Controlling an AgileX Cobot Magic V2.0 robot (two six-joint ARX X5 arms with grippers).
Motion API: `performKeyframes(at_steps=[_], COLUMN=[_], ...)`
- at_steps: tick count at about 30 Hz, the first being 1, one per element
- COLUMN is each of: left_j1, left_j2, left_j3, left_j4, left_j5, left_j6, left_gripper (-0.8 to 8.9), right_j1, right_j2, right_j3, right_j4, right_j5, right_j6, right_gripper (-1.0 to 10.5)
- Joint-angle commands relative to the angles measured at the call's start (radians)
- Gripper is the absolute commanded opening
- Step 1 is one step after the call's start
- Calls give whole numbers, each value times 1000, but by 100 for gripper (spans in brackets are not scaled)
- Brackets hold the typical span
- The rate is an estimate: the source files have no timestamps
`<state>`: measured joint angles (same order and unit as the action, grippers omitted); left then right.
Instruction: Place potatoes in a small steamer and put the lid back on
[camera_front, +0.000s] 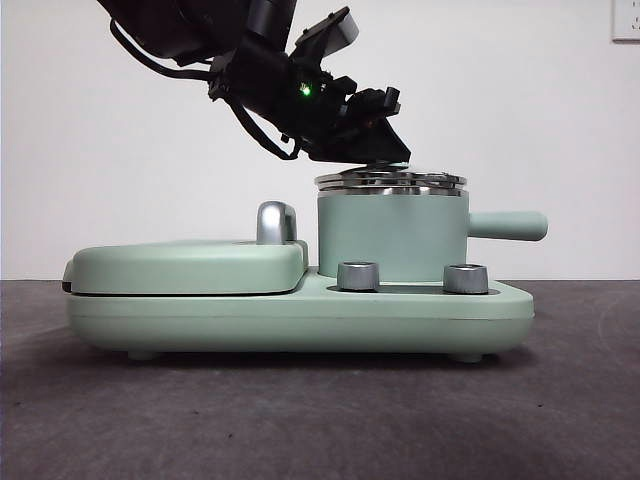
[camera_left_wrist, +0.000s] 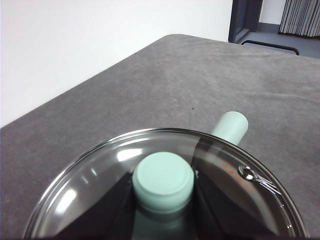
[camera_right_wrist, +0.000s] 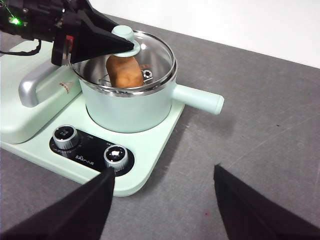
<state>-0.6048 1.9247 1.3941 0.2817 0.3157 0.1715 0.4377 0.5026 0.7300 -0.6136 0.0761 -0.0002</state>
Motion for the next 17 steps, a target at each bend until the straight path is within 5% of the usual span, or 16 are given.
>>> performKeyframes(at_steps=[1, 17], left_j1=[-9, -3], left_j2=[21, 32], left_j3=[37, 38], left_j4=[33, 53], left_j5=[7, 7], left_j6=[-8, -7], left_gripper=[14, 13], right_j1=[5, 5], right_j2=[6, 6], right_j3=[4, 4], right_j4=[6, 6], right_j5=[3, 4], right_j6=[-8, -8], right_gripper=[306, 305])
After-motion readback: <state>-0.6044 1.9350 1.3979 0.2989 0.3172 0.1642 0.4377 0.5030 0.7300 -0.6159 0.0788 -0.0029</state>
